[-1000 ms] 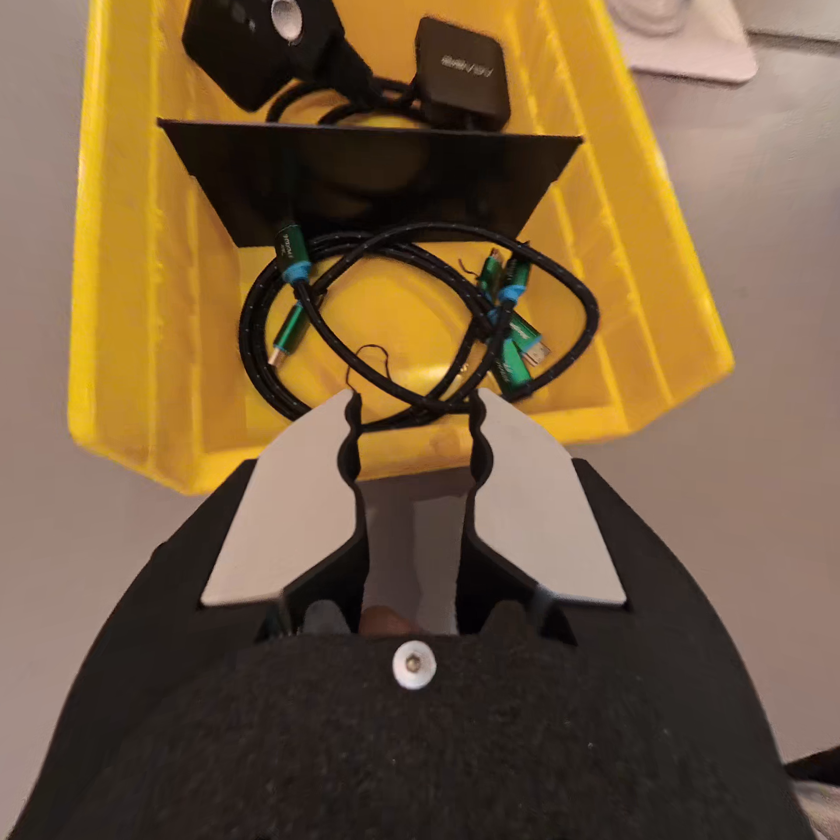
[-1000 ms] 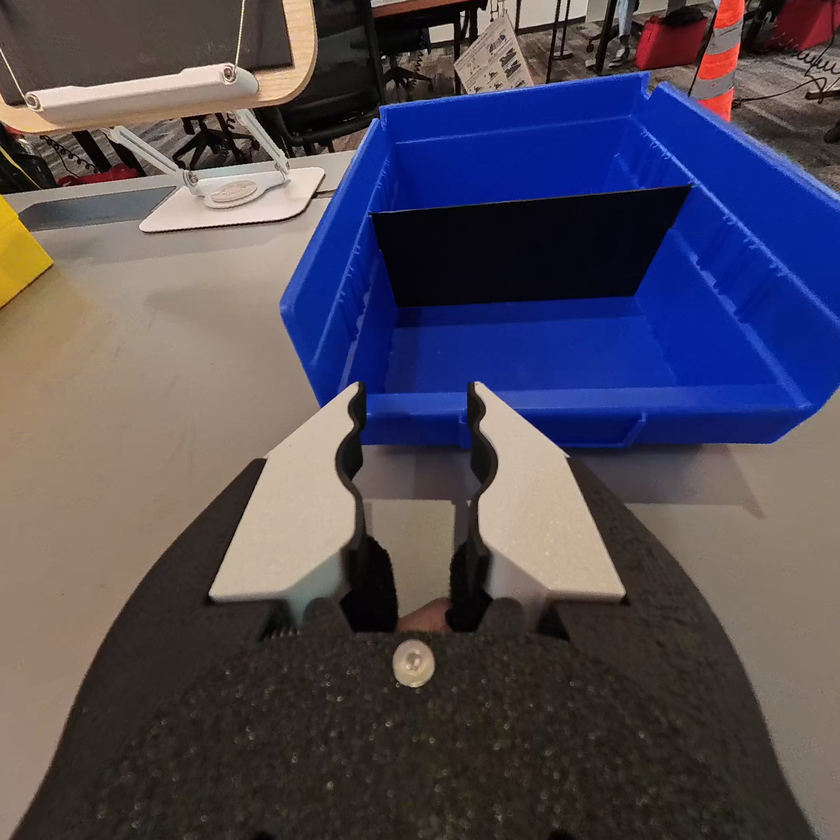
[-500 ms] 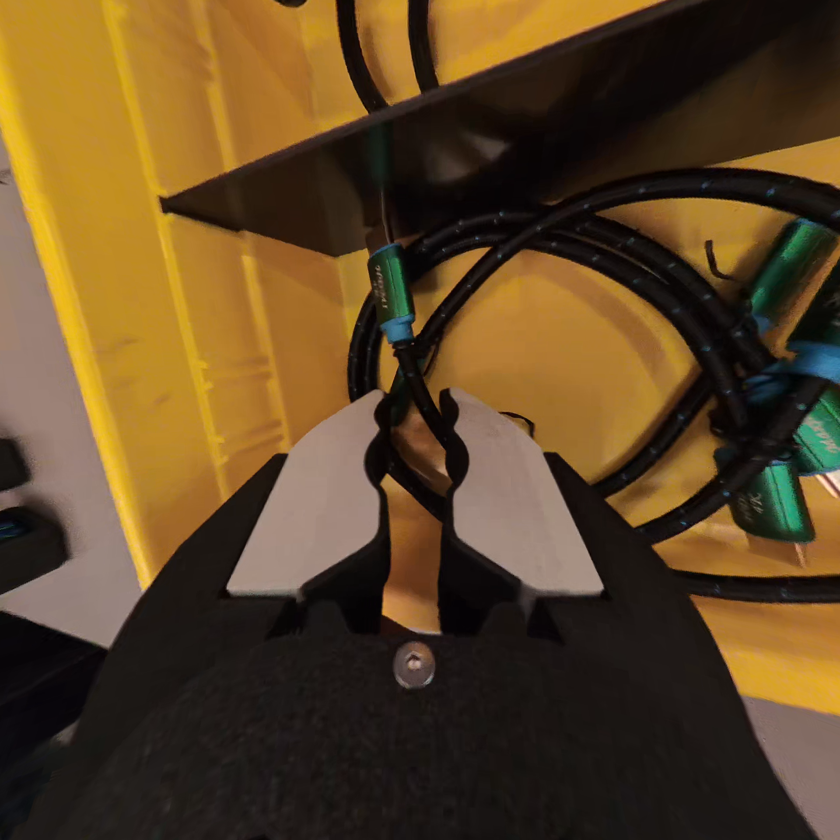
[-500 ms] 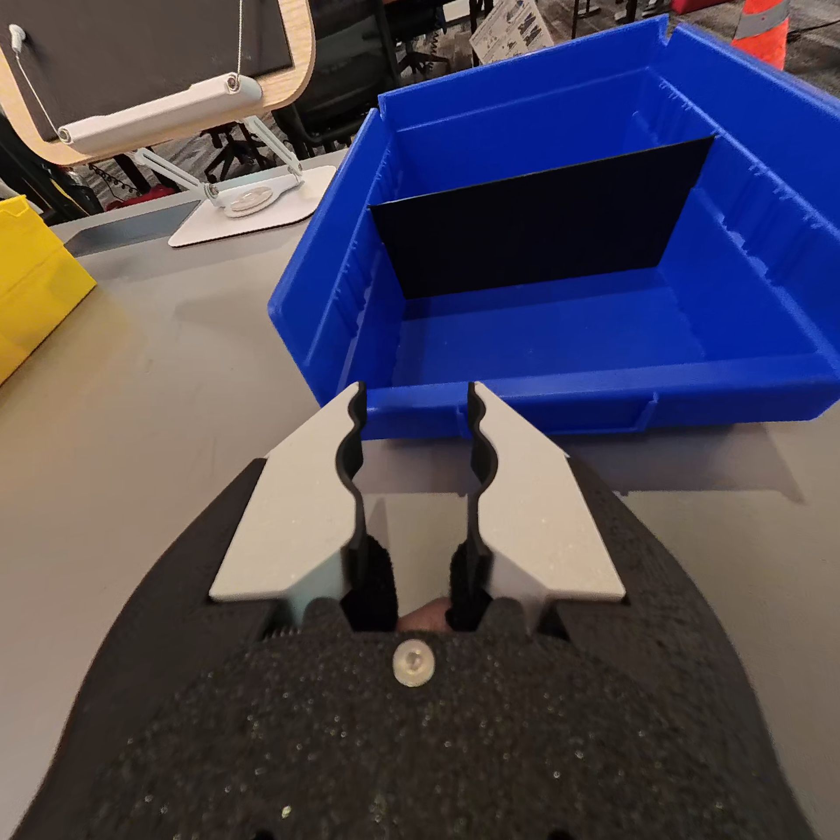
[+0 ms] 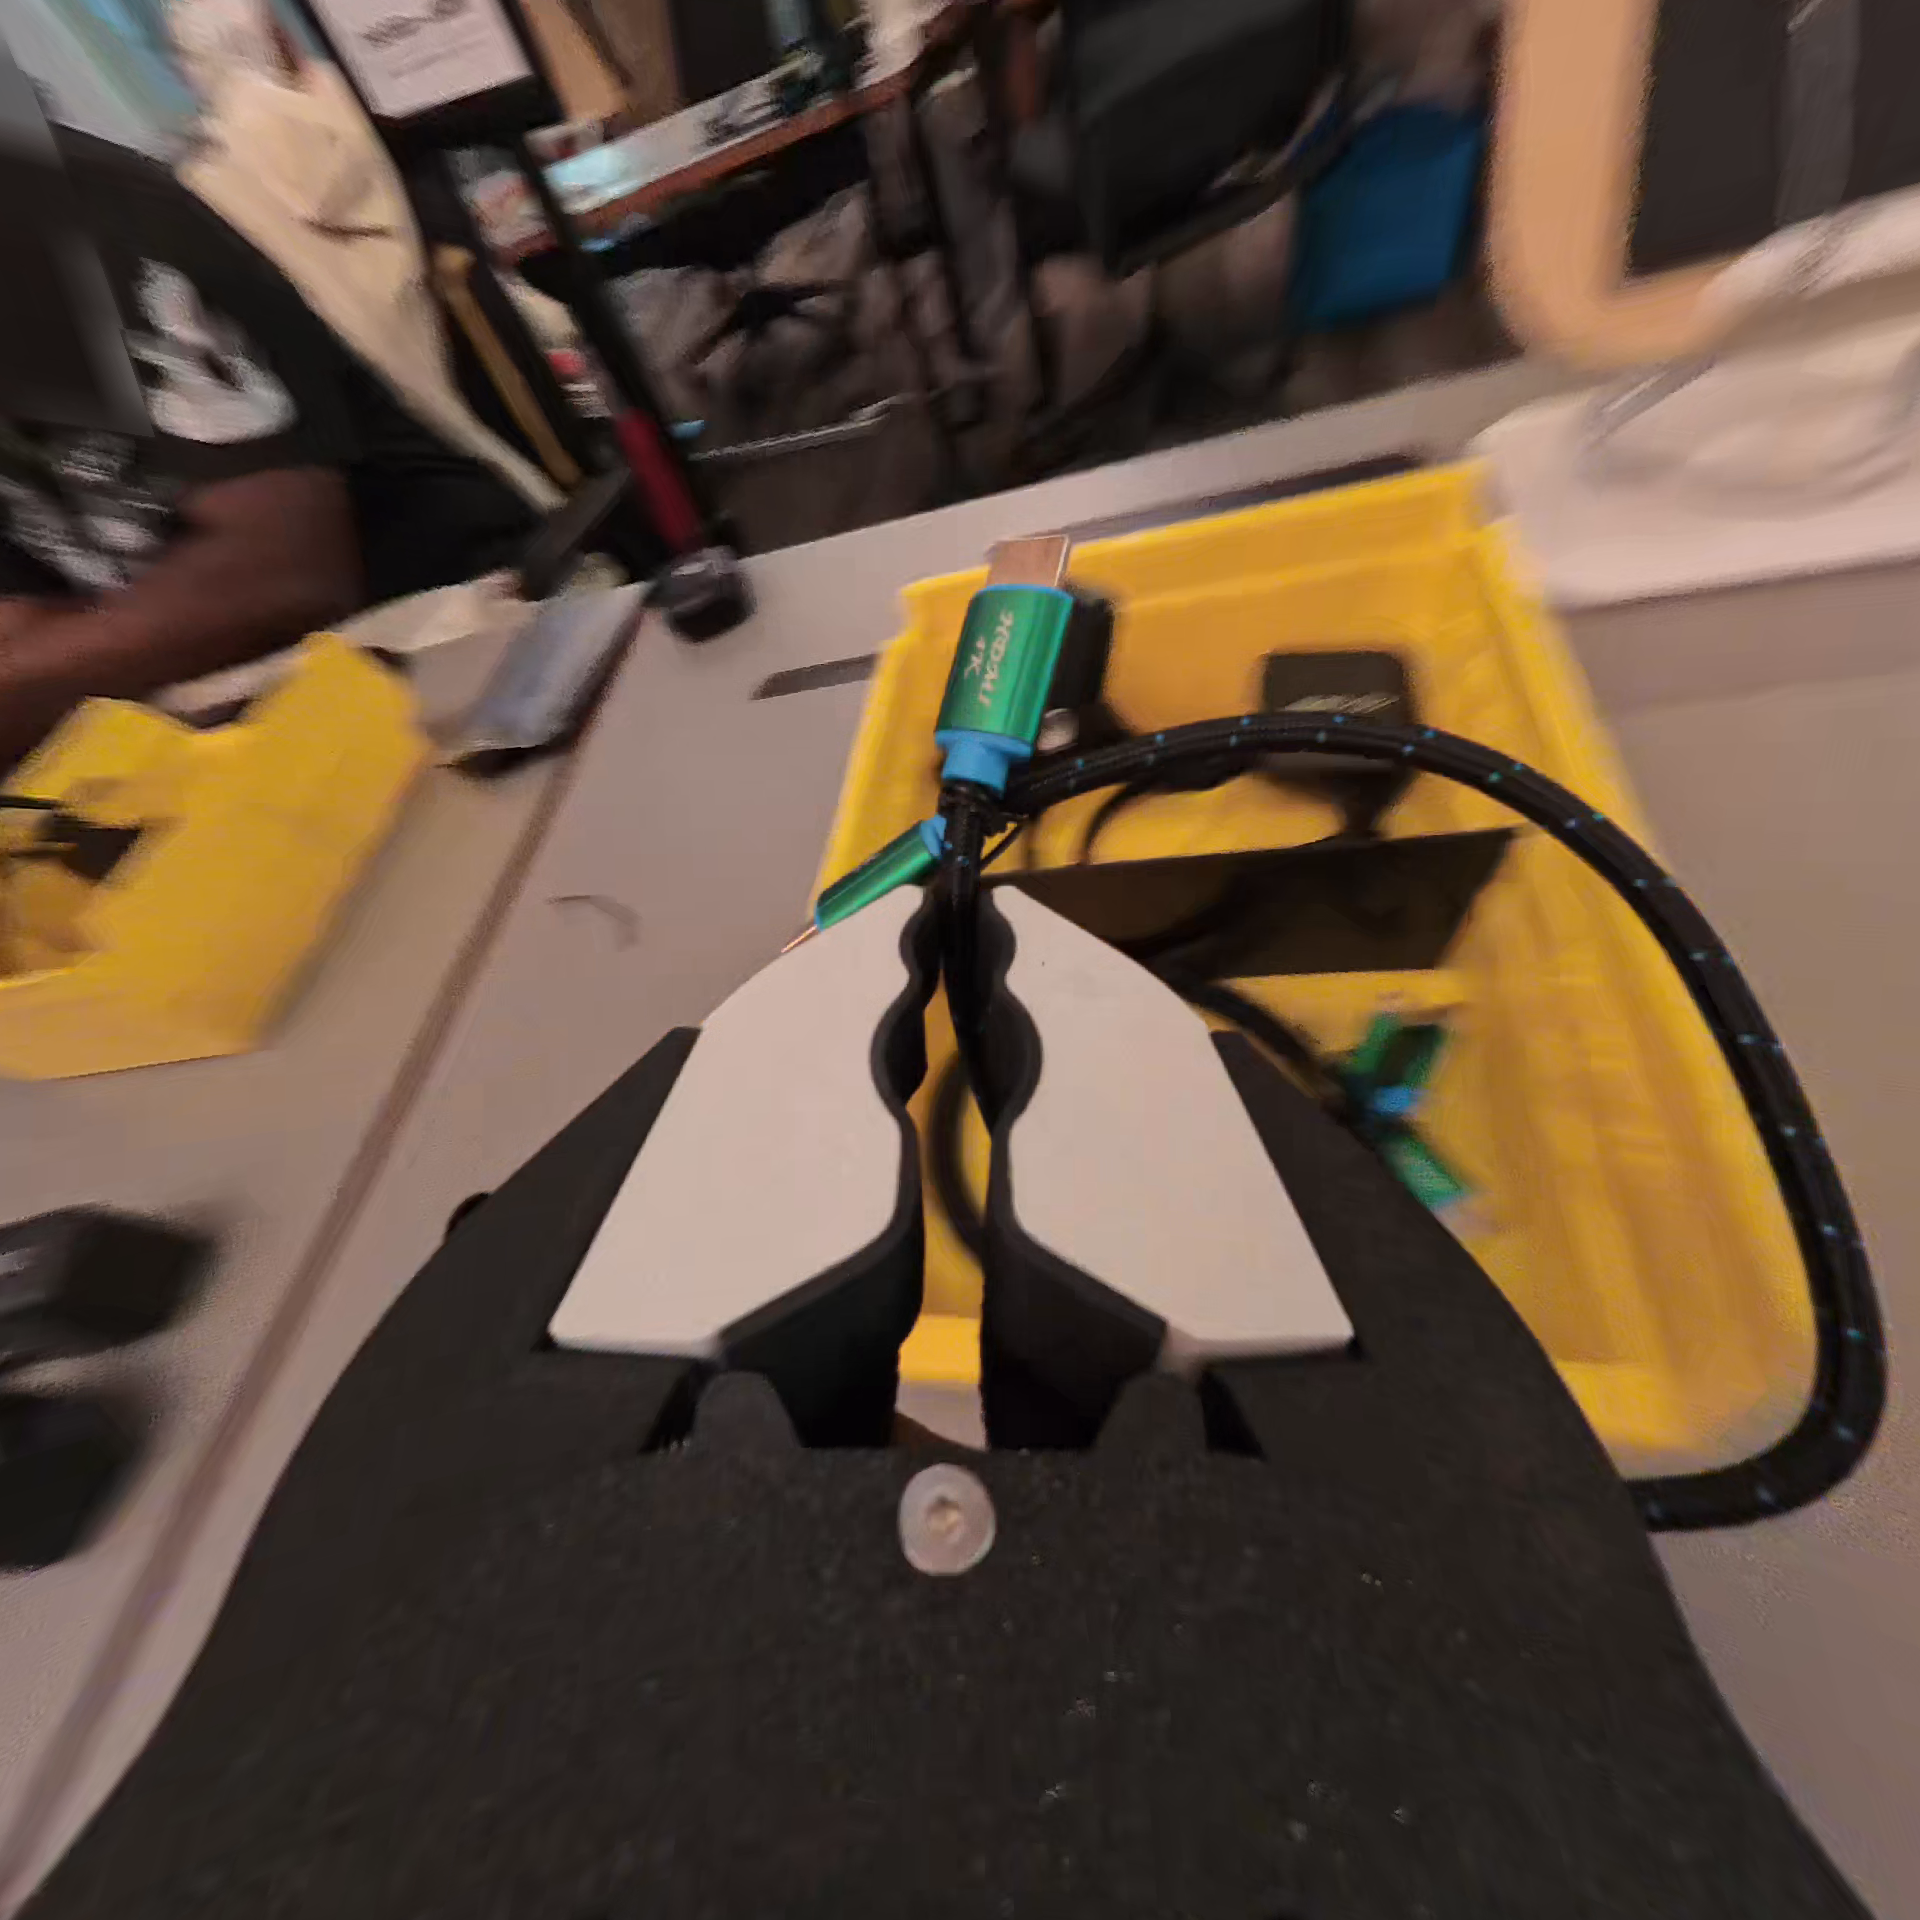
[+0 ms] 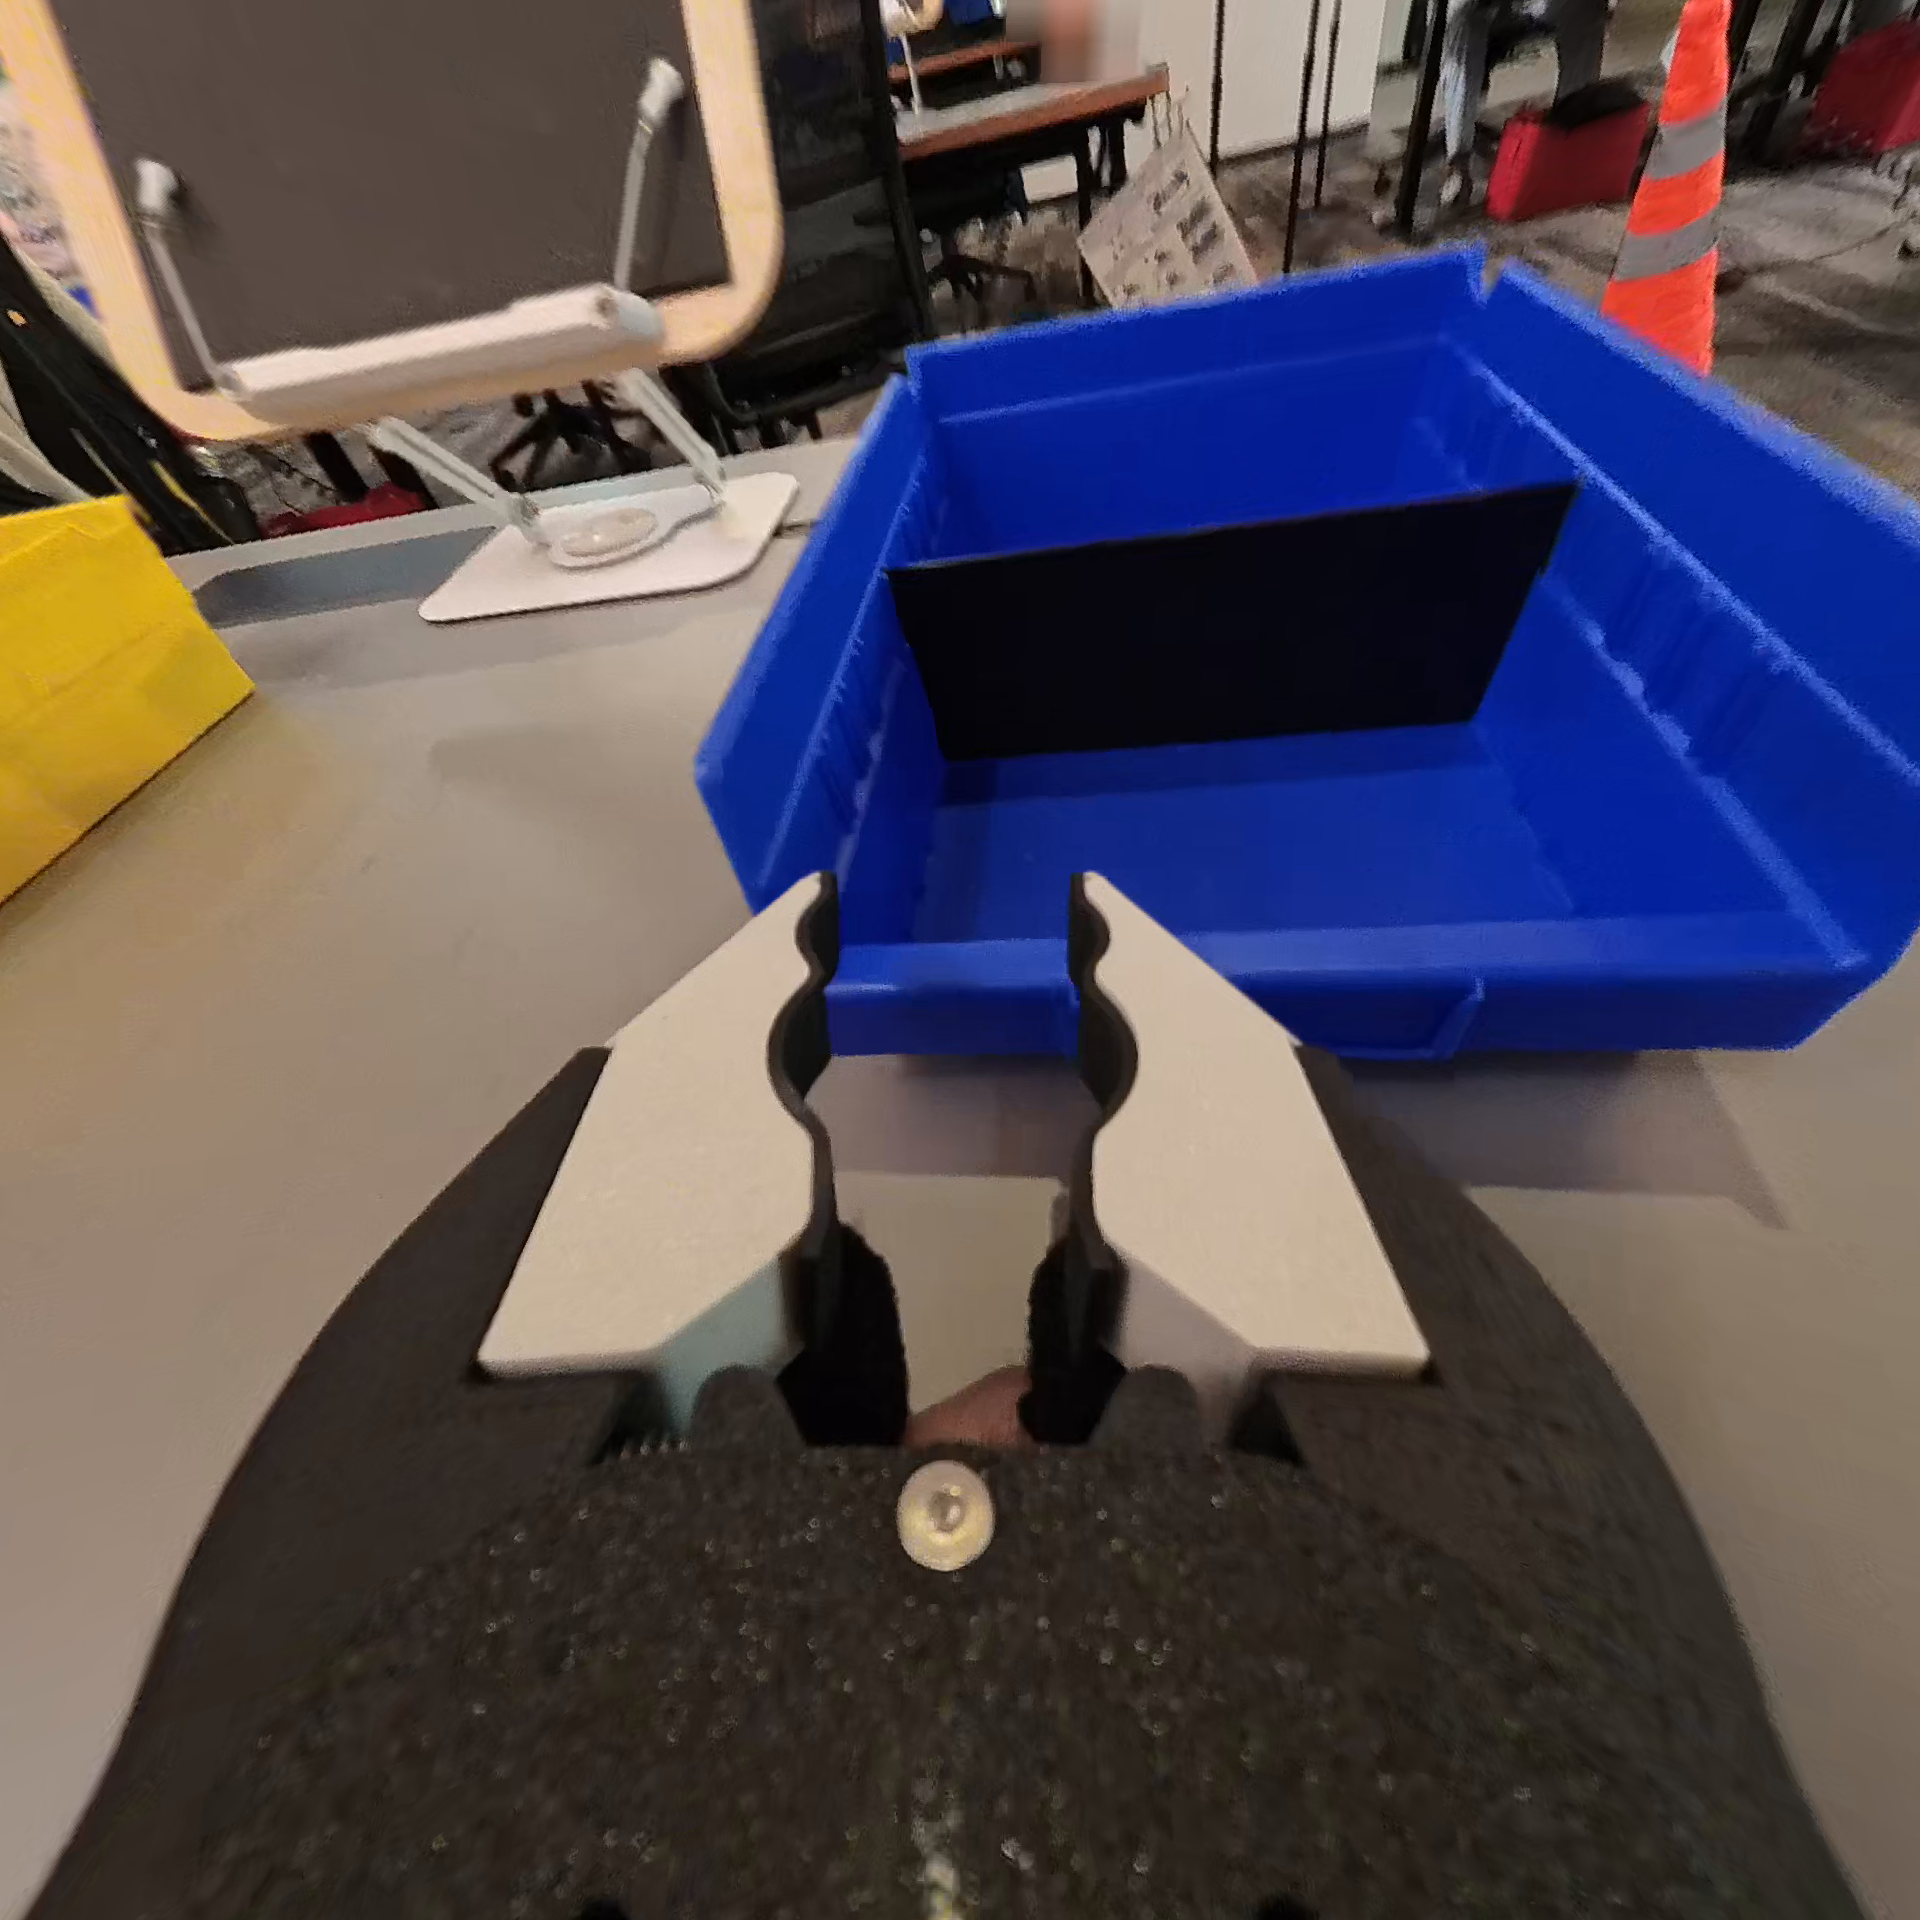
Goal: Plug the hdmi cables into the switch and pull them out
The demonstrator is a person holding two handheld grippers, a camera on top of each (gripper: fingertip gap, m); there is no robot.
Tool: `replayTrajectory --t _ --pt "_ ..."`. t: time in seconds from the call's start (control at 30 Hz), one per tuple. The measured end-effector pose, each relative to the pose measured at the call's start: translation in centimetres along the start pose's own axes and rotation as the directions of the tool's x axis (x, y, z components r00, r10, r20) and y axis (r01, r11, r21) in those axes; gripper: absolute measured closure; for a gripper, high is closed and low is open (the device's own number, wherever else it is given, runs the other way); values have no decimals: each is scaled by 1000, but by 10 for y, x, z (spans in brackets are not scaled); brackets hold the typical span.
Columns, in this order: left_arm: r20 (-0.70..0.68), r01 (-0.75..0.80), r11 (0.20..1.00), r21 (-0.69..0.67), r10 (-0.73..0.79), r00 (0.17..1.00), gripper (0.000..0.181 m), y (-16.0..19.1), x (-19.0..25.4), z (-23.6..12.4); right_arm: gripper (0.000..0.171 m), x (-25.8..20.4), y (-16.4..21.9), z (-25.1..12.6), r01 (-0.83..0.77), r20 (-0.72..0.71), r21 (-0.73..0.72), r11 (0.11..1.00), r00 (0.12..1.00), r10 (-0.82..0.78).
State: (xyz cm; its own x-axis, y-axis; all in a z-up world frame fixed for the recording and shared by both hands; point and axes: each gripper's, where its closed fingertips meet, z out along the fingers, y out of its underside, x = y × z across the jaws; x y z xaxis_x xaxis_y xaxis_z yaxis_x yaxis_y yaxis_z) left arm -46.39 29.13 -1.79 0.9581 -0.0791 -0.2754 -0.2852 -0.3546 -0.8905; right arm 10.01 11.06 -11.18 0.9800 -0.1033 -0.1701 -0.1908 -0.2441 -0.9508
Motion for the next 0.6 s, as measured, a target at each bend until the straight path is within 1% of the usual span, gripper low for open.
replayTrajectory --t 0.03,0.1,0.17,0.23,0.27,0.33,0.4,0.43,0.47,0.53,0.6 --pt "-110 82 996 27 -79 991 175 -6 13 -8 128 -5 -5 -1 30 14 27 999 999 -30" --pt "-357 232 971 59 -196 913 176 -18 47 -28 128 -17 -12 -4 85 33 63 994 996 -88" --pt "-529 342 940 1 -290 797 175 -18 80 -44 127 -34 -16 -7 93 89 94 991 991 -101" --pt "-678 389 920 -51 -318 663 176 -15 118 -61 128 -53 -18 -9 85 151 113 990 983 -101" --pt "-727 407 910 -82 -334 600 176 -12 135 -69 127 -63 -19 -11 81 183 121 989 978 -102" --pt "-795 427 889 -169 -378 474 176 -4 168 -80 128 -88 -20 -14 75 266 135 988 958 -109" --pt "-859 434 861 -266 -416 298 175 1 202 -97 128 -119 -15 -17 100 368 131 986 919 -142" --pt "-880 428 851 -304 -423 216 175 3 217 -107 128 -137 -11 -20 116 435 127 985 886 -161" --pt "-894 416 843 -341 -428 134 175 5 232 -118 128 -157 -6 -24 137 513 119 983 840 -179" --pt "-900 384 827 -411 -436 -25 175 7 257 -143 129 -199 5 -38 186 663 108 977 718 -210" --pt "-877 355 801 -481 -445 -183 175 8 277 -169 130 -229 6 -48 230 735 137 963 629 -255"
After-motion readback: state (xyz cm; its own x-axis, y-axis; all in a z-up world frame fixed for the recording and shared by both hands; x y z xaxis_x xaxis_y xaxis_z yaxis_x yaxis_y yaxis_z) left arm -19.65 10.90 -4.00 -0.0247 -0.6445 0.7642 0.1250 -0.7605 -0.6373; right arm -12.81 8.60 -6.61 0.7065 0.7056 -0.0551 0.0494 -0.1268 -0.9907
